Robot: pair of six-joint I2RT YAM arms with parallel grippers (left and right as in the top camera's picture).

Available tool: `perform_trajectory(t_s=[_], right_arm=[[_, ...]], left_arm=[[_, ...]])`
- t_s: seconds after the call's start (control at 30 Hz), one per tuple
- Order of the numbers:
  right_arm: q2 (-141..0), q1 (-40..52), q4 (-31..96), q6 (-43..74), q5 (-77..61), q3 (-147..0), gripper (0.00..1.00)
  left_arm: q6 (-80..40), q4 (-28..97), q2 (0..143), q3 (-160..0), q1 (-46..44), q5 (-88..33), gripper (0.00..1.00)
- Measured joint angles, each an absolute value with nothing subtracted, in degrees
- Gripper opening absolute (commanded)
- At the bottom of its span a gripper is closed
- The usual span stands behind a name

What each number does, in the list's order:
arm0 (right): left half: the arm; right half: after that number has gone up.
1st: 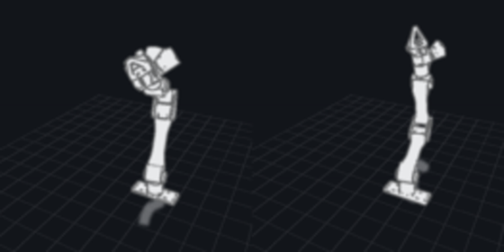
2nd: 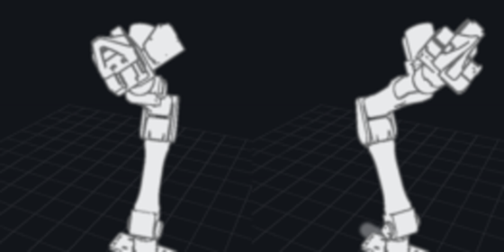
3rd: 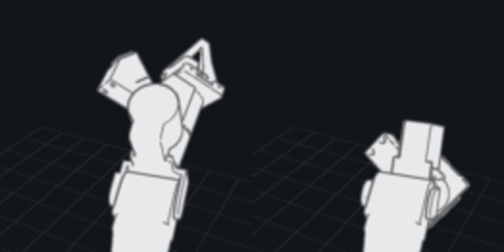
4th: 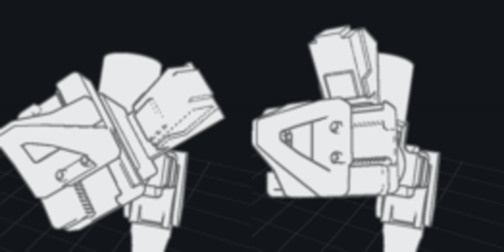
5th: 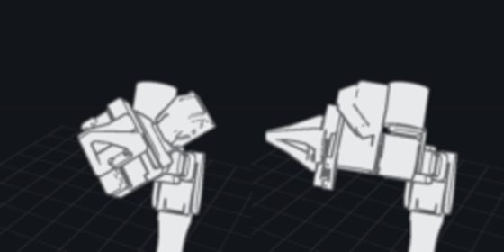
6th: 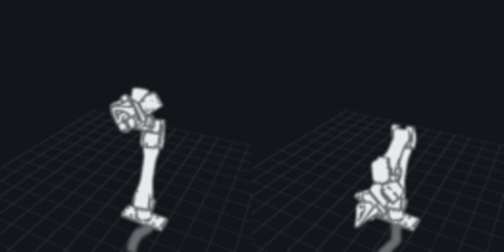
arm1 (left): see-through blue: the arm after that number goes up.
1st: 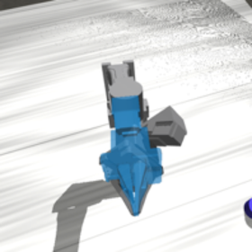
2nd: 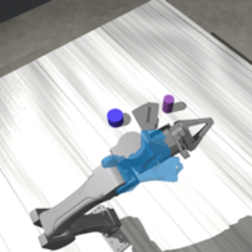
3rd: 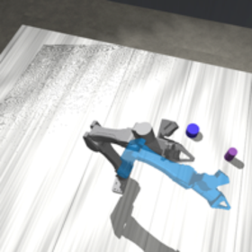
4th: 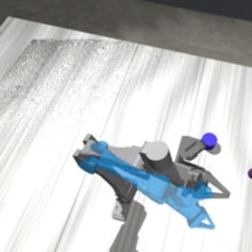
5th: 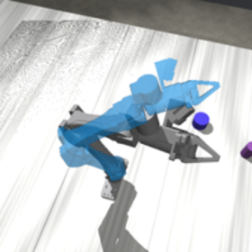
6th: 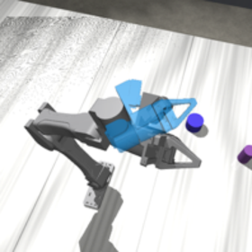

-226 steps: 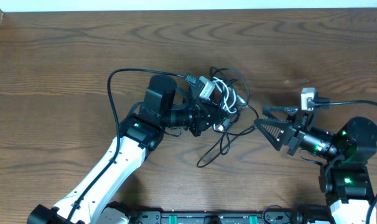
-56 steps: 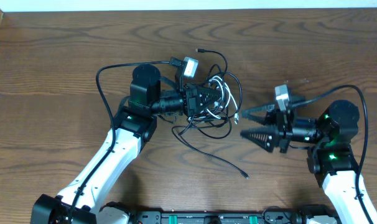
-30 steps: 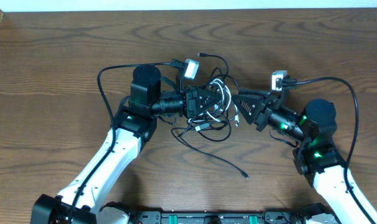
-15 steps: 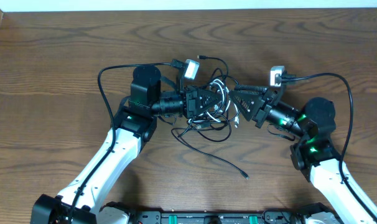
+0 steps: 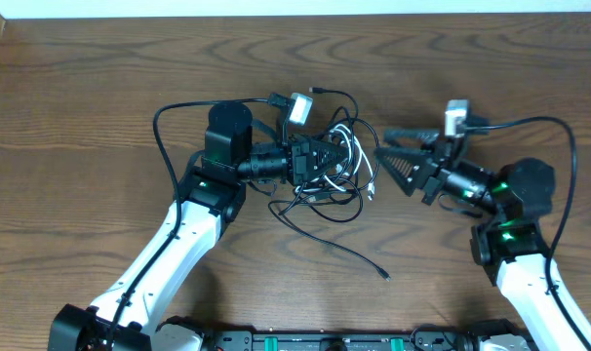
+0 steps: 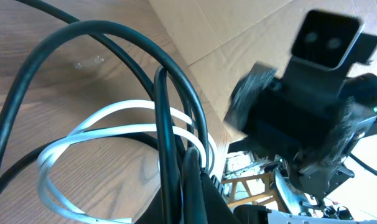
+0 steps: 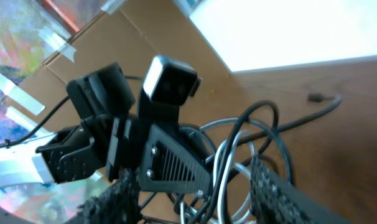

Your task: Untangle cables

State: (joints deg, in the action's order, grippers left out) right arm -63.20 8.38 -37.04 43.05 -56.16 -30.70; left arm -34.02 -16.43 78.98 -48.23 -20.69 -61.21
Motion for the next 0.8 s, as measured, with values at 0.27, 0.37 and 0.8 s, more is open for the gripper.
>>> perform_trajectory(t_s=[0.27, 0.37, 0.8], right_arm=[[-63.51, 13.08, -31.48, 43.11, -50.94, -30.7, 0.46], [-64.23, 14.81, -31.46, 43.18, -48.6, -30.7, 0.43], [-67.77, 16.82, -32.64, 43.29, -43.35, -30.7, 0.13]], left_arm=[[-32.75, -16.4, 78.98, -48.23, -20.69, -61.21, 0.08], [-32.69, -16.4, 78.98, -48.23, -20.69, -61.21, 0.08], [-31.48, -14.15, 78.98, -48.23, -21.12, -61.21, 0.08]])
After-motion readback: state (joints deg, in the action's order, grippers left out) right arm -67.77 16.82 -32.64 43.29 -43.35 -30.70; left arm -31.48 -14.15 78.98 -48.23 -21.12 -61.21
